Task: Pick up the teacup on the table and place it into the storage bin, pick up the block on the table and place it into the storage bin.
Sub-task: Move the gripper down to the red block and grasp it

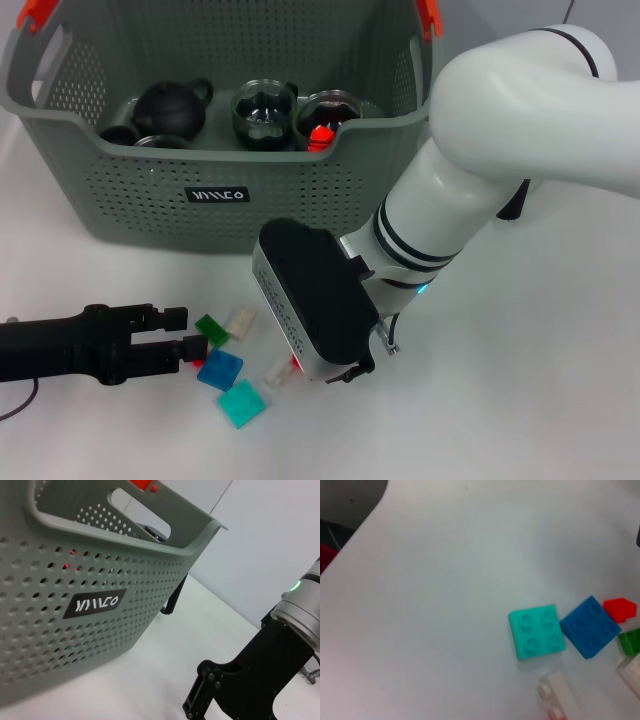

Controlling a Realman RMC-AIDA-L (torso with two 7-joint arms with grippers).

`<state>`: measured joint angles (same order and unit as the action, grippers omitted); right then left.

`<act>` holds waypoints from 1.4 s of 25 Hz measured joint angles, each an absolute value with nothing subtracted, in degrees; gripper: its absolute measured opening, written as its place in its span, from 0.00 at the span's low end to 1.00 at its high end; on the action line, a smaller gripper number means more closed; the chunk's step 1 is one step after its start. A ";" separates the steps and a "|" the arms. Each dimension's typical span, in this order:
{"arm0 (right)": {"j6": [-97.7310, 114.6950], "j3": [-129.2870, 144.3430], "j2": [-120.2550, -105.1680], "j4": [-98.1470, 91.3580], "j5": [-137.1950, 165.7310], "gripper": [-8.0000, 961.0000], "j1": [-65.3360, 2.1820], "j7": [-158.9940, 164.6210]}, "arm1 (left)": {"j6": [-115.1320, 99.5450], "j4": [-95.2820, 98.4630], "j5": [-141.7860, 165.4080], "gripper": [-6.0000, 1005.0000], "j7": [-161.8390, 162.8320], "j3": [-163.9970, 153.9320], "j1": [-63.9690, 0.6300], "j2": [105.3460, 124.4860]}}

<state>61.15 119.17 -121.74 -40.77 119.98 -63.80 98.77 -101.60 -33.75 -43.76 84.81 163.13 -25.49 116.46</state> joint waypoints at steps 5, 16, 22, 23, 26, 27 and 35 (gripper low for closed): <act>63.21 118.95 -121.45 -41.63 120.08 0.35 -64.19 100.63 | -101.59 -33.74 -43.76 0.67 84.86 163.12 -25.48 116.46; 64.52 118.69 -121.21 -42.10 120.40 0.37 -64.37 102.12 | -101.55 -33.66 -43.83 0.68 84.80 162.90 -25.13 116.50; 64.29 118.65 -121.14 -42.14 120.66 0.39 -65.05 103.41 | -101.53 -33.66 -43.82 0.67 84.85 162.85 -25.19 116.45; 64.25 118.65 -121.12 -42.15 120.72 0.39 -65.11 103.67 | -101.51 -33.66 -43.82 0.67 84.82 162.89 -25.17 116.45; 63.96 118.65 -121.09 -42.15 121.12 0.40 -65.18 104.11 | -101.51 -33.66 -43.80 0.67 84.76 162.94 -25.11 116.45; 63.87 118.64 -121.09 -42.16 121.30 0.42 -65.20 104.16 | -101.51 -33.66 -43.80 0.67 84.76 162.95 -25.09 116.45; 62.95 118.81 -121.52 -42.23 121.14 0.50 -64.59 103.91 | -101.51 -33.66 -43.77 0.68 84.78 162.94 -25.04 116.45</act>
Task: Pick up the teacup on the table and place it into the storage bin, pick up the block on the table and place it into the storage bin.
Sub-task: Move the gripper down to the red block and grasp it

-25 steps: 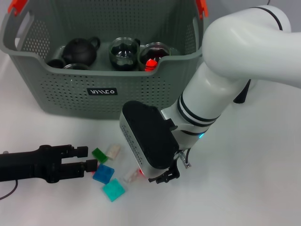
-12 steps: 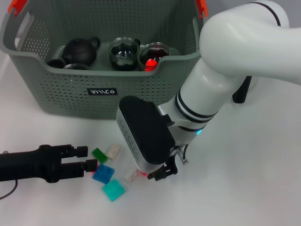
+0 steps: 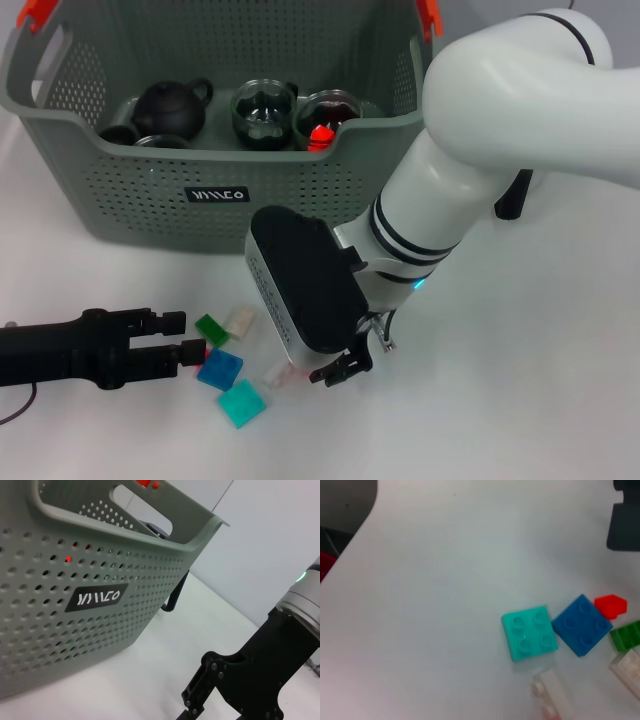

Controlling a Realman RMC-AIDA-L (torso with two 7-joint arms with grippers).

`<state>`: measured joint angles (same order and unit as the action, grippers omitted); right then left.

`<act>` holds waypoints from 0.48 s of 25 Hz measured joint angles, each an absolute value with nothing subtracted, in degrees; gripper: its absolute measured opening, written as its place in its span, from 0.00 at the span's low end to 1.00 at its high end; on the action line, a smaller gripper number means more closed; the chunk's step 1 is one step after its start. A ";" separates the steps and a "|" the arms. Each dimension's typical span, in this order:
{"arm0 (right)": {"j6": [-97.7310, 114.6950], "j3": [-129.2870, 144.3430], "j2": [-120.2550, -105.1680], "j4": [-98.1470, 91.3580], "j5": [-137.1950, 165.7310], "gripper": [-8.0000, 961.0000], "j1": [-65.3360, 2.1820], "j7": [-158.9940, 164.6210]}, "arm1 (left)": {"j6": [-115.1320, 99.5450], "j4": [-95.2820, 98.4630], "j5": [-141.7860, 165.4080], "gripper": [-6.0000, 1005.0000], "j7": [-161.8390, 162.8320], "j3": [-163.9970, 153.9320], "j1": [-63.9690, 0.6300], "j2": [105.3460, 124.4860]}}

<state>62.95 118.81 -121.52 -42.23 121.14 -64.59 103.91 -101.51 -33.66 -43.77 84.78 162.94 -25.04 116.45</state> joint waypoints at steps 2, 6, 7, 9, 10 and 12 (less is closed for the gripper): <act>62.59 118.85 -121.53 -42.20 120.96 0.50 -64.45 103.89 | -101.51 -33.66 -43.77 0.68 84.77 162.95 -25.02 116.45; 61.59 118.98 -121.59 -41.95 120.81 0.50 -64.07 103.72 | -101.51 -33.66 -43.76 0.67 84.75 162.95 -24.96 116.45; 61.46 119.00 -121.62 -41.93 120.80 0.50 -63.96 103.67 | -101.51 -33.66 -43.77 0.67 84.75 162.95 -24.96 116.45; 61.09 119.05 -121.67 -41.91 120.79 0.50 -63.80 103.57 | -101.51 -33.66 -43.77 0.67 84.75 162.98 -24.96 116.45; 60.92 119.07 -121.69 -41.88 120.77 0.50 -63.74 103.54 | -101.51 -33.66 -43.77 0.68 84.74 163.00 -24.96 116.45; 60.68 119.08 -121.72 -41.85 120.61 0.50 -63.66 103.50 | -101.51 -33.66 -43.77 0.68 84.73 163.02 -24.96 116.45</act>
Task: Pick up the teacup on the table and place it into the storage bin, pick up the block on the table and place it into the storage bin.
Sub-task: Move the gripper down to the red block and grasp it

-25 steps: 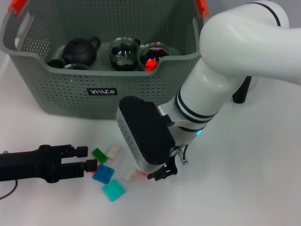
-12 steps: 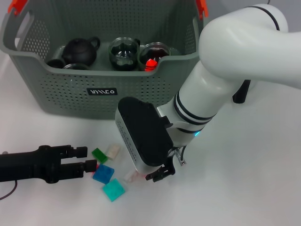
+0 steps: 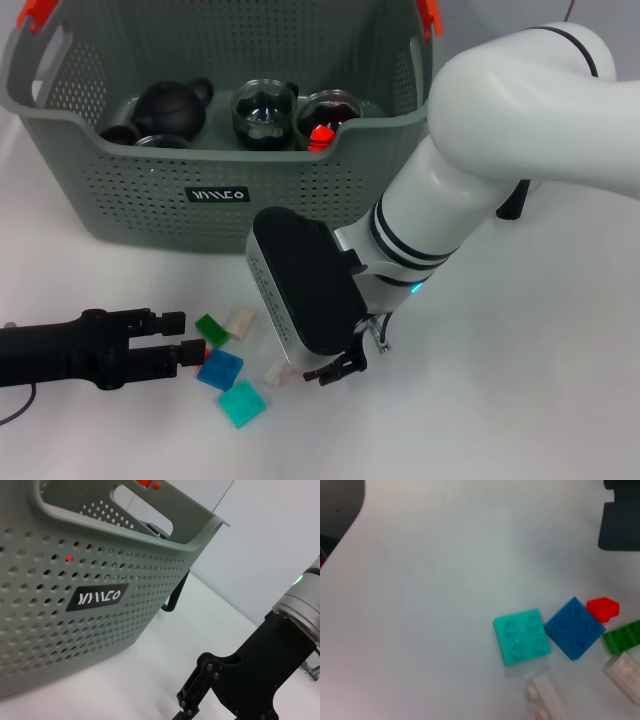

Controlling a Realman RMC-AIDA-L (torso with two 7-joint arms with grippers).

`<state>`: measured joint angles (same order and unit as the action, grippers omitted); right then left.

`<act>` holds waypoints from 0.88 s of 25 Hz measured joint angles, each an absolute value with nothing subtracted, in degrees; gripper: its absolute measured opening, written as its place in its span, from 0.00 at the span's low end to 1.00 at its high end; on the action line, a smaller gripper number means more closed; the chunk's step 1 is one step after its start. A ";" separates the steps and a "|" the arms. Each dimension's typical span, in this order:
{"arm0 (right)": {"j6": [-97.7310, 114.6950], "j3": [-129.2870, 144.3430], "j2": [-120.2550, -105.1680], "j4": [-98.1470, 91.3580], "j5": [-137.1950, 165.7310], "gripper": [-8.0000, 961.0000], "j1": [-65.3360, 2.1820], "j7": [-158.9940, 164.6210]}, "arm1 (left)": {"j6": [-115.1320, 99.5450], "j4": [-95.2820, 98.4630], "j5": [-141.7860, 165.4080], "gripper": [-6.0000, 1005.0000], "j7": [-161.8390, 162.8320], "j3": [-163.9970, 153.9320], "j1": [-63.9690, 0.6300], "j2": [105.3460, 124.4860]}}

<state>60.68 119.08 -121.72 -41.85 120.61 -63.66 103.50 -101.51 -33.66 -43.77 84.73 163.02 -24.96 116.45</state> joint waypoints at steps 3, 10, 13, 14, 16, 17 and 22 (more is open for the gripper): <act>60.57 119.09 -121.73 -41.75 120.06 0.50 -63.51 103.20 | -101.51 -33.66 -43.77 0.67 84.73 163.03 -24.96 116.45; 60.21 119.09 -121.73 -41.66 119.88 0.49 -63.17 102.96 | -101.51 -33.66 -43.77 0.67 84.76 163.04 -24.88 116.45; 60.20 119.10 -121.73 -41.66 119.87 0.49 -63.17 102.94 | -101.51 -33.66 -43.77 0.68 84.77 163.03 -24.87 116.45; 60.20 119.09 -121.73 -41.66 119.87 0.49 -63.15 102.93 | -101.51 -33.66 -43.77 0.68 84.77 163.04 -24.87 116.45; 60.20 119.10 -121.68 -41.59 119.88 0.49 -63.11 102.92 | -101.51 -33.66 -43.77 0.68 84.80 163.03 -24.87 116.45; 60.20 119.10 -121.68 -41.59 119.88 0.49 -63.11 102.92 | -101.51 -33.66 -43.77 0.68 84.86 163.03 -24.87 116.45; 60.37 119.09 -121.51 -41.57 119.88 0.49 -63.10 102.92 | -101.51 -33.66 -43.77 0.68 85.03 163.04 -24.87 116.45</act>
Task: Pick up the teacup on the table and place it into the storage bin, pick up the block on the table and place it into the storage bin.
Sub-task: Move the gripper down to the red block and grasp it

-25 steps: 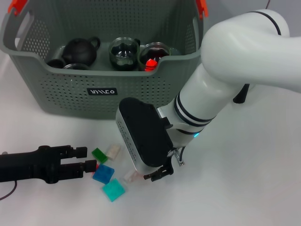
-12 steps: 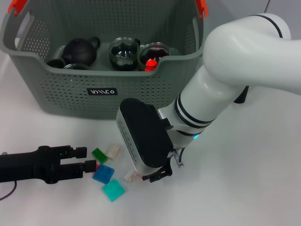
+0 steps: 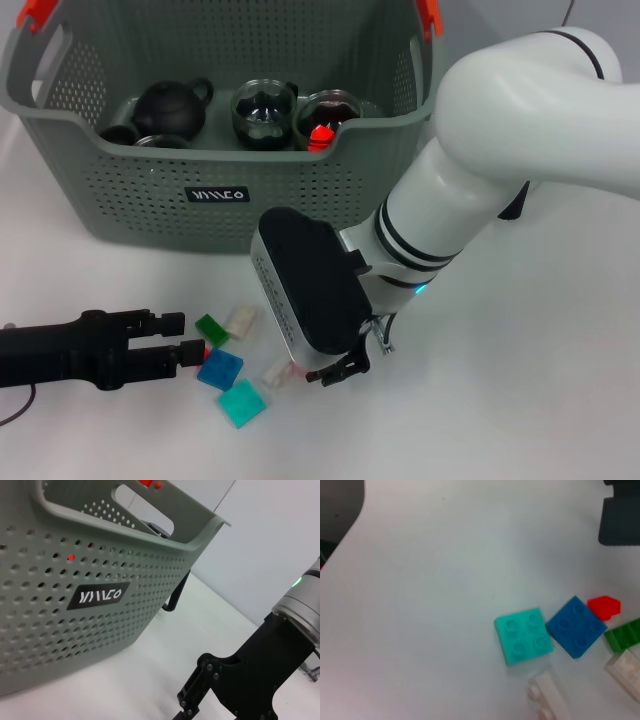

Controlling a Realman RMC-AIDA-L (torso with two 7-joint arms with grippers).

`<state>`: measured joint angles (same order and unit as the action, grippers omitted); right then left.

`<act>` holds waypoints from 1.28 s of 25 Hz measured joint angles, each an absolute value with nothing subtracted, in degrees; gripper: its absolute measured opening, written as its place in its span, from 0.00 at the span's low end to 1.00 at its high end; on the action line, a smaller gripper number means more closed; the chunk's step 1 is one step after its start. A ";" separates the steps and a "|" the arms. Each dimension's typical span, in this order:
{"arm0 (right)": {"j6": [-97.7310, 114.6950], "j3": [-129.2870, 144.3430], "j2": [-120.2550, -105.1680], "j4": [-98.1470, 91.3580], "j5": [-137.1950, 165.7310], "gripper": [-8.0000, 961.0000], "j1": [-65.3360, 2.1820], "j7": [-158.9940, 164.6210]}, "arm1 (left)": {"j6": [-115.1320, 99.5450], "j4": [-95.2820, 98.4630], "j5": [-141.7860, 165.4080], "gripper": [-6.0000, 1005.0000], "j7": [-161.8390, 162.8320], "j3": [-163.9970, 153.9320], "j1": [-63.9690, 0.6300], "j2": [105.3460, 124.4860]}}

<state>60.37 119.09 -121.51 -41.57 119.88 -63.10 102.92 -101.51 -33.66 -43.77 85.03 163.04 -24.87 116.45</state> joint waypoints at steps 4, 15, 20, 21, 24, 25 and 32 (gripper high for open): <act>60.52 119.09 -121.39 -41.56 119.92 0.49 -63.10 102.92 | -101.51 -33.66 -43.85 0.67 85.07 163.04 -24.87 116.45; 60.26 119.09 -121.46 -40.96 119.88 0.47 -63.10 102.92 | -101.51 -33.75 -44.03 0.68 85.17 163.04 -24.96 116.45; 60.27 119.09 -121.54 -40.92 119.87 0.44 -63.11 102.91 | -101.51 -33.76 -44.05 0.68 85.17 163.04 -24.96 116.45; 60.30 119.09 -121.54 -40.90 119.88 0.43 -63.10 102.92 | -101.51 -33.76 -44.07 0.68 85.16 163.04 -24.96 116.45; 60.51 119.10 -121.59 -40.85 119.98 0.38 -63.11 102.91 | -101.51 -33.76 -44.12 0.68 85.17 163.04 -24.96 116.45; 60.49 119.11 -121.61 -40.77 120.04 0.35 -63.13 102.92 | -101.51 -33.76 -44.12 0.68 85.17 163.04 -24.96 116.45; 60.60 119.14 -121.64 -40.32 120.01 0.22 -63.40 103.08 | -101.51 -33.80 -44.12 0.68 85.17 163.03 -24.96 116.45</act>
<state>60.60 119.14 -121.64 -40.32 120.01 -63.40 103.08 -101.51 -33.80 -44.12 85.17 163.03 -24.96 116.45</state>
